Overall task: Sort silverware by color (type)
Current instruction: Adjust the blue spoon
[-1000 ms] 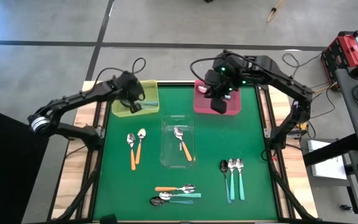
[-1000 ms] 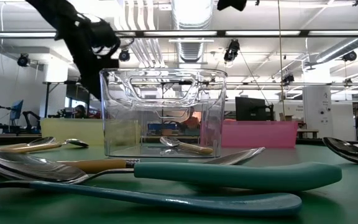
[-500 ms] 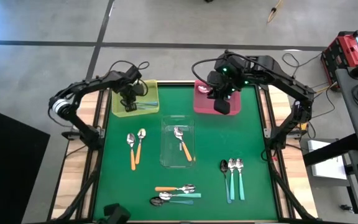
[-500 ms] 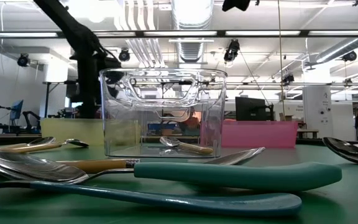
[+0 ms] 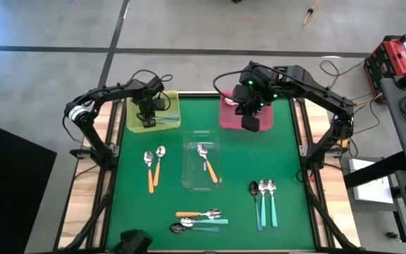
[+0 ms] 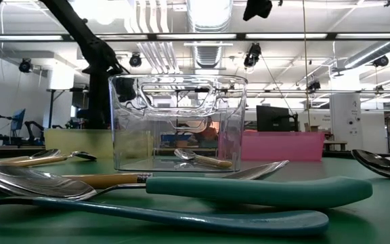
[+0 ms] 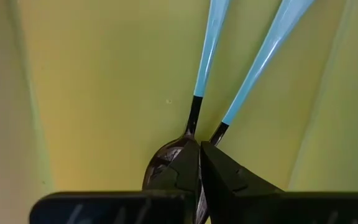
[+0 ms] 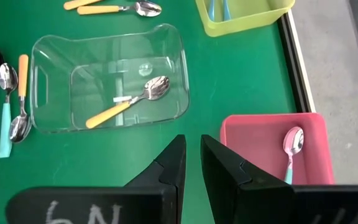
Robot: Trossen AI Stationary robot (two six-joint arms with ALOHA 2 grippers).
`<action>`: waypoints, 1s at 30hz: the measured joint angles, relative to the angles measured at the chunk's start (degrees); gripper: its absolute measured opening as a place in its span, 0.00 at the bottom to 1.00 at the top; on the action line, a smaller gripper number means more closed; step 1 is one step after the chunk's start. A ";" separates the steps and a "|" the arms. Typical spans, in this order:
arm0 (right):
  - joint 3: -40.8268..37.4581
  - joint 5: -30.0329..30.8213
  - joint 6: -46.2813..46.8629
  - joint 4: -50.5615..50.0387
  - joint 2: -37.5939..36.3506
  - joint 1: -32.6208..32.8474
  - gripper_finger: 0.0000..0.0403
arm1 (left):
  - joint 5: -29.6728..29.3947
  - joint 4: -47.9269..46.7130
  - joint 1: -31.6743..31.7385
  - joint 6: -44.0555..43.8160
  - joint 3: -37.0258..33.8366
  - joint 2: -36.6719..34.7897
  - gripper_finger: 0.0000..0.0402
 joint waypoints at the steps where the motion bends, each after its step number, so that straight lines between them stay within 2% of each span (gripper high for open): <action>1: 0.00 0.00 0.02 0.06 0.00 0.00 0.11 | -0.04 0.04 0.00 -0.16 0.00 0.00 0.00; 20: 0.00 -0.01 0.37 0.43 -0.02 0.00 0.11 | -2.43 1.25 0.07 -1.66 -0.04 0.00 0.00; 30: 0.00 0.00 0.68 0.41 -0.07 0.00 0.11 | -3.04 -1.38 0.15 -2.10 -0.11 0.00 0.00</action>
